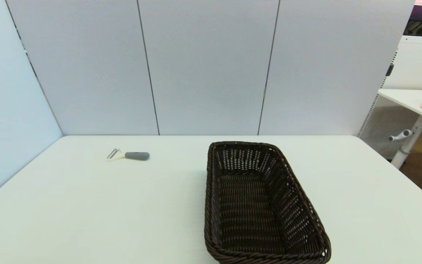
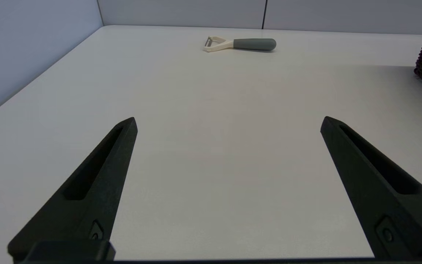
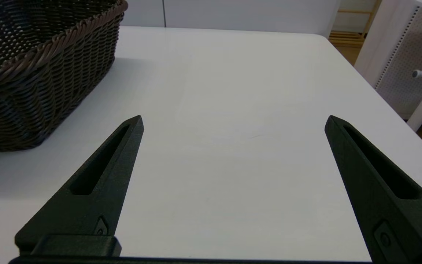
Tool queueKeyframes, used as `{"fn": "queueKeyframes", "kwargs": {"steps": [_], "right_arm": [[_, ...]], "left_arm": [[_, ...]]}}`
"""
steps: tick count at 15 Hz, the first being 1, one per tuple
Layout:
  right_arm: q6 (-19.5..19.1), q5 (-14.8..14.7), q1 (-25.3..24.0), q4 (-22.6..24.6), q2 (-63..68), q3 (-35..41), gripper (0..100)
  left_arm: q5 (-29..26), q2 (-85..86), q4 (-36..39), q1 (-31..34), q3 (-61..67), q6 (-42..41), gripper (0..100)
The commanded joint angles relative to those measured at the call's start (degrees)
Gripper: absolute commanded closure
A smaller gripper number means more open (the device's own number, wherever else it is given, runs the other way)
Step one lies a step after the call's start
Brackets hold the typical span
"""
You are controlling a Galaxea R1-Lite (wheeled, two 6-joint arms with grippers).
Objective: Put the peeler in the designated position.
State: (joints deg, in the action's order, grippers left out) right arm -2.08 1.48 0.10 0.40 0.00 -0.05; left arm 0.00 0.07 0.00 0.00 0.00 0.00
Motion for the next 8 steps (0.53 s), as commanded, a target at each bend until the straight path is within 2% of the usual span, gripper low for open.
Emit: {"fn": "queueKeyframes", "kwargs": {"steps": [1,8], "right_arm": [[1.29,-0.51,-0.01,-0.05,0.0,0.05,0],[1.38,-0.77,-0.01,0.04,0.0,0.05,0]], "left_arm": [[0.0,-0.07,0.0,0.0,0.0,0.0,0],[0.0,-0.07,0.0,0.0,0.0,0.0,0]]}}
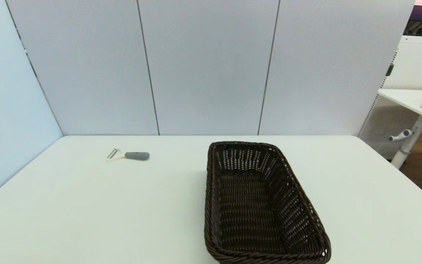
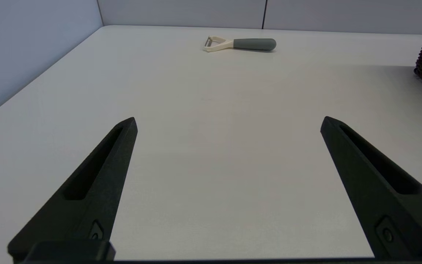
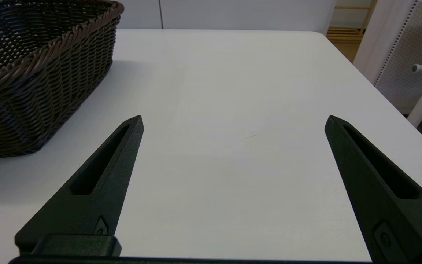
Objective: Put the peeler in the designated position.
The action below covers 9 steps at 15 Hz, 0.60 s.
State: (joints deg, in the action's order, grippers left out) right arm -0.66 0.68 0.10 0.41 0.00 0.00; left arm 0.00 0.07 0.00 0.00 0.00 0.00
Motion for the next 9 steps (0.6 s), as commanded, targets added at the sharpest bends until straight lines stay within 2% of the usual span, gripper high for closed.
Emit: {"fn": "queueKeyframes", "kwargs": {"steps": [1,9], "right_arm": [[-0.04,0.02,-0.01,0.02,0.0,0.0,0],[-0.04,0.02,-0.01,0.02,0.0,0.0,0]], "left_arm": [[0.0,-0.07,0.0,0.0,0.0,0.0,0],[0.09,-2.71,0.0,0.0,-0.09,0.0,0]]}}
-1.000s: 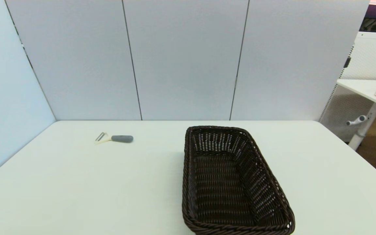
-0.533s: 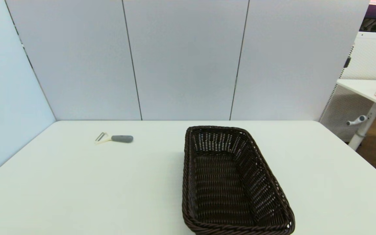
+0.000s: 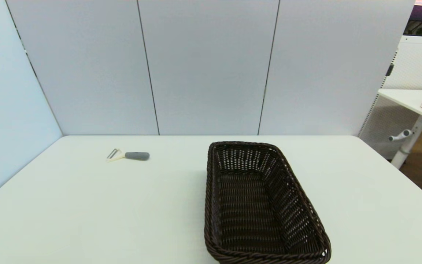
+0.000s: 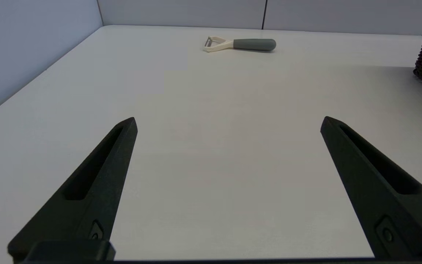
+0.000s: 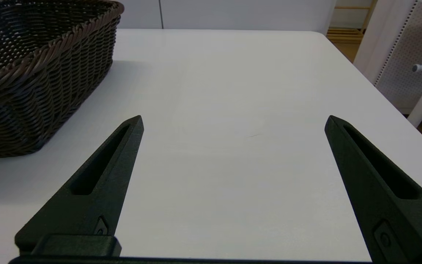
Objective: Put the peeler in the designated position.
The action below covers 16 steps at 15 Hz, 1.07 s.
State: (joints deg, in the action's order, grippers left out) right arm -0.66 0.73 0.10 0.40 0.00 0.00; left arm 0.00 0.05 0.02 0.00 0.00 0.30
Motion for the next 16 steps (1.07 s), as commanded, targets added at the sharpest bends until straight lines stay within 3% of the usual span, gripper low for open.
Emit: {"fn": "queueKeyframes", "kwargs": {"steps": [1,13,16], "right_arm": [[-0.04,-0.03,-0.01,0.04,0.0,0.0,0],[-0.04,-0.03,-0.01,0.04,0.0,0.0,0],[-0.04,-0.03,-0.01,0.04,0.0,0.0,0]], "left_arm": [[-0.09,-6.55,0.06,0.0,-1.14,-1.27,0],[-0.62,-79.15,-6.18,-0.26,-53.61,-28.08,0],[-5.45,-88.73,-11.8,-0.53,-63.46,-32.91,0]]}}
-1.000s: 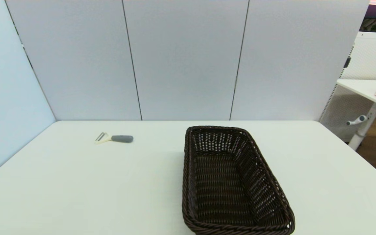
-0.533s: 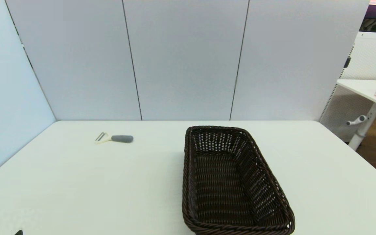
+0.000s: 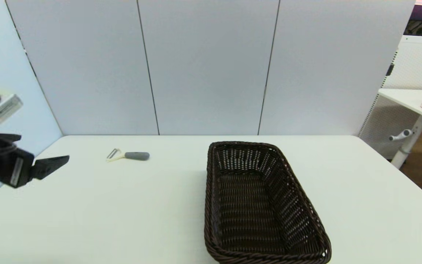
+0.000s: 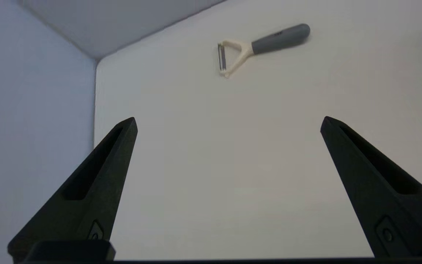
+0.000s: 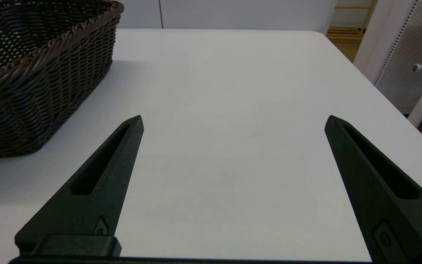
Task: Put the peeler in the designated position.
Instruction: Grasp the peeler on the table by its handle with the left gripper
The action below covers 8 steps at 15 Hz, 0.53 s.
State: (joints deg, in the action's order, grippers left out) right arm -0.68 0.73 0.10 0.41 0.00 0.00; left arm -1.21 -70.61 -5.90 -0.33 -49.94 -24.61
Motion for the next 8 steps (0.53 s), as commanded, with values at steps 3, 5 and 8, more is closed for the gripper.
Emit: {"fn": "queueKeyframes", "kwargs": {"steps": [3,5,8], "right_arm": [[-0.02,-0.03,-0.01,0.02,0.0,0.0,0],[-0.02,-0.03,-0.01,0.02,0.0,0.0,0],[-0.02,-0.03,-0.01,-0.06,0.0,0.0,0]], "left_arm": [[-9.87,-25.98,-12.73,-0.2,-21.07,-11.33,0],[-14.35,-30.11,-18.27,-0.11,-25.38,-13.18,0],[-22.52,-36.53,-27.94,0.86,-33.2,-19.86,0]]}}
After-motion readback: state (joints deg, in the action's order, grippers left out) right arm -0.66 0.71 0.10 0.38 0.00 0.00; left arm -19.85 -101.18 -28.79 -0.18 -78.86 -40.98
